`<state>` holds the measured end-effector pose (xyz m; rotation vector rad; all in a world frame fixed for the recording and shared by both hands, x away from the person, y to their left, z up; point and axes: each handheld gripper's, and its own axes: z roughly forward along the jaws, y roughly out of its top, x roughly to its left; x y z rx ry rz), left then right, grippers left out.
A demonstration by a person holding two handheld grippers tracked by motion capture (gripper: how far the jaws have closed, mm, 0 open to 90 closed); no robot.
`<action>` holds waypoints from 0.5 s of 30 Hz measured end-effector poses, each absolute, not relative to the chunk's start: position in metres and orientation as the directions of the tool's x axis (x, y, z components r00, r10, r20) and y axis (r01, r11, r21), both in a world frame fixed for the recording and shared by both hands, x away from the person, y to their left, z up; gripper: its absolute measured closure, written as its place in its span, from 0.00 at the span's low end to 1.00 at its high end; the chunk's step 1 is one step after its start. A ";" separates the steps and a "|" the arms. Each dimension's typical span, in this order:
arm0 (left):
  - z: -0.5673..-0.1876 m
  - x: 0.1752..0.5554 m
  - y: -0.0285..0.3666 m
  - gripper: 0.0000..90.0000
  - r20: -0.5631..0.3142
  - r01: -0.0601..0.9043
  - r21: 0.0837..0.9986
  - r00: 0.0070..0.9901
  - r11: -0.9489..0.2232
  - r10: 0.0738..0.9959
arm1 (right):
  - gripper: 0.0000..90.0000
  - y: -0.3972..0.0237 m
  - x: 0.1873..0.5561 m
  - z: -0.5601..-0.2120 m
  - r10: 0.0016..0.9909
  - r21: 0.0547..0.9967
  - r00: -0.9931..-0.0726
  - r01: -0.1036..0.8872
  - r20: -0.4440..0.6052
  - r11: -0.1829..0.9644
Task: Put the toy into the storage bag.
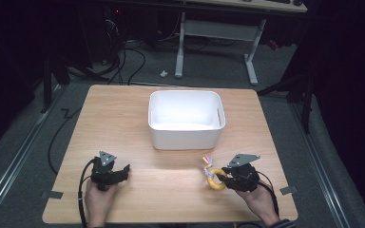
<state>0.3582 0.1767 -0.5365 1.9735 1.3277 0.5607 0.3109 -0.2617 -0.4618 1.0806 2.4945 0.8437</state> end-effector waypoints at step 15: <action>-0.537 0.358 0.176 0.27 -0.020 0.627 0.740 0.384 -0.245 0.923 | 0.74 -0.291 0.305 -0.450 0.789 0.657 -0.614 0.584 -0.027 0.477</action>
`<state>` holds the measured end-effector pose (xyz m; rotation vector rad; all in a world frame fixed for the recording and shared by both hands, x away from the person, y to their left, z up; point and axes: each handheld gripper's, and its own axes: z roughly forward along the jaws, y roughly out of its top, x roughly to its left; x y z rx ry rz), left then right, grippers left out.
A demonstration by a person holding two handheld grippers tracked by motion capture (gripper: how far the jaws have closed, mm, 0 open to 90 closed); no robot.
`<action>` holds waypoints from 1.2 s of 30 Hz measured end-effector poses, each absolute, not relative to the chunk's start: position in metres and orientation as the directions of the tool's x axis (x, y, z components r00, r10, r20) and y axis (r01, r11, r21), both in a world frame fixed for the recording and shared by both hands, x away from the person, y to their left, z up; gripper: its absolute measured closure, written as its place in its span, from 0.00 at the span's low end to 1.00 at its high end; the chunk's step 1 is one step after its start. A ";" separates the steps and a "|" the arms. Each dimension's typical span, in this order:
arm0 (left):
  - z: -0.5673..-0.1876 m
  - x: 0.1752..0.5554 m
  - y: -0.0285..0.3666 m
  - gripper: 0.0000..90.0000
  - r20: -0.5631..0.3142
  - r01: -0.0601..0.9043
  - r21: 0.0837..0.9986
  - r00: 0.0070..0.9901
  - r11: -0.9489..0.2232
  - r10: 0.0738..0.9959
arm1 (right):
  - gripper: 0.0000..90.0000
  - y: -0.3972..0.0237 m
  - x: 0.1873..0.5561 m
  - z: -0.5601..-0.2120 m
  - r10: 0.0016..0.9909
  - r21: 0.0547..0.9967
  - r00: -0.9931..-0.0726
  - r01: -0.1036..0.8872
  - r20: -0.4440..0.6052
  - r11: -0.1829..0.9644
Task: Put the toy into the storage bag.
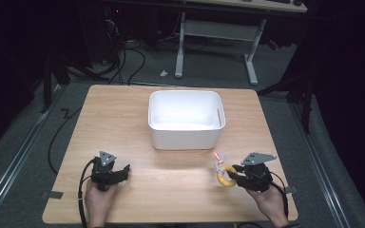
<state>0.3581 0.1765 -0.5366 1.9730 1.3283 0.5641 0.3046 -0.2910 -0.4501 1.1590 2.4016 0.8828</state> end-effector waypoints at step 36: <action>-0.537 0.358 0.176 0.27 -0.020 0.627 0.740 0.383 -0.244 0.923 | 0.76 -0.315 0.332 -0.362 0.812 0.742 -0.573 0.497 -0.108 0.450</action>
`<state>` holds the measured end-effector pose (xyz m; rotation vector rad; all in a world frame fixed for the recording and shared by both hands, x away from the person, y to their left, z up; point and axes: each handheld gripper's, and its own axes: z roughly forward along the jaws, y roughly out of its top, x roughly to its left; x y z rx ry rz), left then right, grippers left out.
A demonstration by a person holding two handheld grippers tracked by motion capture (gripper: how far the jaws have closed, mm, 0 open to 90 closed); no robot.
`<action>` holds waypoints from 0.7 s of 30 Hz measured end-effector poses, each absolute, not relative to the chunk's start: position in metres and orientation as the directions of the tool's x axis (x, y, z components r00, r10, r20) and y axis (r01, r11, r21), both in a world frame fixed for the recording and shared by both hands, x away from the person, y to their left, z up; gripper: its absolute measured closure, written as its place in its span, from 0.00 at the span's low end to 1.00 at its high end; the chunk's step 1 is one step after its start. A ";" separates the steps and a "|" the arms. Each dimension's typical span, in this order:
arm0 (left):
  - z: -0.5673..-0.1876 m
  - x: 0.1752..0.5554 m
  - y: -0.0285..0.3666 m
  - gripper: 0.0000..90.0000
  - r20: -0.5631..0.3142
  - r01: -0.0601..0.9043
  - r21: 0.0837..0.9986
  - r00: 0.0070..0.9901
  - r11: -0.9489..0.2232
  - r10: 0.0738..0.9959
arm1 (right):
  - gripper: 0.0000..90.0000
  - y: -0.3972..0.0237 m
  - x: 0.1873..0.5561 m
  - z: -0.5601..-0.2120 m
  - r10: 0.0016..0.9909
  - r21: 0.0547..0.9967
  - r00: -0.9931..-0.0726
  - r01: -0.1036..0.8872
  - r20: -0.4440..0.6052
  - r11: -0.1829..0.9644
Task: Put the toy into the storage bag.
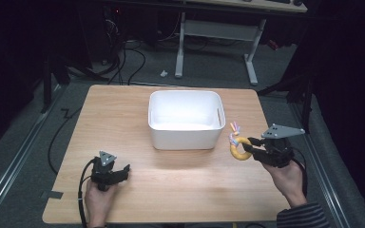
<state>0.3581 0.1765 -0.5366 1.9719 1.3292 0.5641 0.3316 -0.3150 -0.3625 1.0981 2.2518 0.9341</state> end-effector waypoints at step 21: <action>-0.537 0.358 0.177 0.27 -0.023 0.628 0.740 0.383 -0.242 0.923 | 0.76 -0.280 0.374 -0.324 0.770 0.753 -0.625 0.446 -0.124 0.484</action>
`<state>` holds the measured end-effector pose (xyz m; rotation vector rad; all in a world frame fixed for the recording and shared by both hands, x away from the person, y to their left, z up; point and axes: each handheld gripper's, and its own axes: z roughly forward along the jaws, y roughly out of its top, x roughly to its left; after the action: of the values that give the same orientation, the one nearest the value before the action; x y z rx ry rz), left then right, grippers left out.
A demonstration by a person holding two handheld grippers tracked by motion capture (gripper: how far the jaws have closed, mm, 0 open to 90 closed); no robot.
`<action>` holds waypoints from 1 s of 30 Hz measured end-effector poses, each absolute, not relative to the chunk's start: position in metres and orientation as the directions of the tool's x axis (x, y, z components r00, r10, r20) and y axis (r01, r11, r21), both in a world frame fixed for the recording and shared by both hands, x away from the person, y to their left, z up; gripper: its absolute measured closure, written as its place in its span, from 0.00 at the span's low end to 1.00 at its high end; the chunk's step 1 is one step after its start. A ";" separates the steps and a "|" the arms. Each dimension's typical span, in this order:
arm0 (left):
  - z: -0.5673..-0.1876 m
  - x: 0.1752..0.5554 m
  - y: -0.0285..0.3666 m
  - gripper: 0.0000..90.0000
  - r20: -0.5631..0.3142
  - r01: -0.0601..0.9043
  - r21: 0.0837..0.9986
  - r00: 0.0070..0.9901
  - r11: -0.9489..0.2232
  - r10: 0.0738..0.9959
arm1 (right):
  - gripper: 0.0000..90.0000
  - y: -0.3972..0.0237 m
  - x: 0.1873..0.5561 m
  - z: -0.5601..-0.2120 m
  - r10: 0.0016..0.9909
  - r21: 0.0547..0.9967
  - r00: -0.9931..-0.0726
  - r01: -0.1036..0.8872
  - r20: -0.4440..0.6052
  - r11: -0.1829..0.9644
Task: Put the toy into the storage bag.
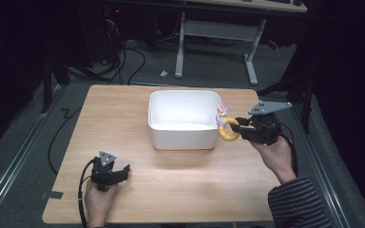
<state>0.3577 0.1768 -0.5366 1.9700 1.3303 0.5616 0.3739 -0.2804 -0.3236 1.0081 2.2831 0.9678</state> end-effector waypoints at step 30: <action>-0.537 0.358 0.177 0.27 -0.025 0.628 0.740 0.383 -0.240 0.923 | 0.76 -0.234 0.429 -0.323 0.746 0.748 -0.663 0.465 -0.061 0.474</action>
<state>0.3578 0.1771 -0.5366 1.9687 1.3304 0.5593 0.4290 -0.2342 -0.3231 1.0159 2.3457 1.0193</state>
